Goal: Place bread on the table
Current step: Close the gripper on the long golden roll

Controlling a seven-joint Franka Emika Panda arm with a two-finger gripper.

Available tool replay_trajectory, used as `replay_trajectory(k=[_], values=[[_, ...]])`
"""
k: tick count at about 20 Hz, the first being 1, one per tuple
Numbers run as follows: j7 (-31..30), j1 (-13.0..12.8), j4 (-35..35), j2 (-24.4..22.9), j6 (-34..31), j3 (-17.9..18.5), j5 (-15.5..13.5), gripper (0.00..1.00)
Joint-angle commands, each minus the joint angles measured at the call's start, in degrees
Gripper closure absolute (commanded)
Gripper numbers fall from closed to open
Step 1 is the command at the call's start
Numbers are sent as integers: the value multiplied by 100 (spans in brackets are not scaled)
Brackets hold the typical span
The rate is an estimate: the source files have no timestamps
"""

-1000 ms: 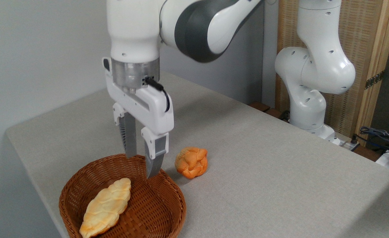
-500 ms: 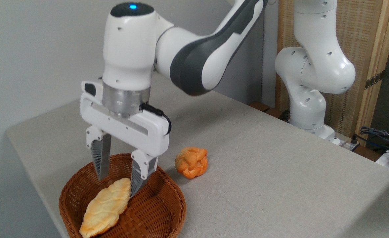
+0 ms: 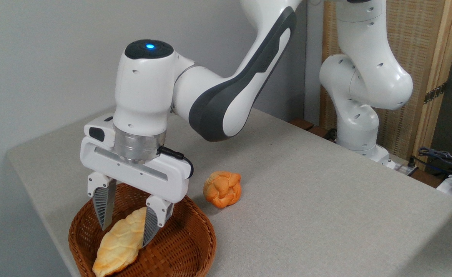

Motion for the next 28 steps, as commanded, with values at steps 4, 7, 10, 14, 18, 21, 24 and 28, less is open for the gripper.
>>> replay_trajectory(k=[4,7,10,14,18,21,24,28], values=[[-58,-25,58,126,120,-105,-35,0],[-32,-25,58,152,129,-105,-17,0],[-14,-25,58,196,129,-123,17,0],[-5,-25,58,231,120,-132,263,1],[21,-25,58,223,120,-123,281,34],[21,-25,58,223,120,-132,360,51],[21,-25,58,223,120,-132,369,51],[21,-25,58,223,120,-123,369,51]])
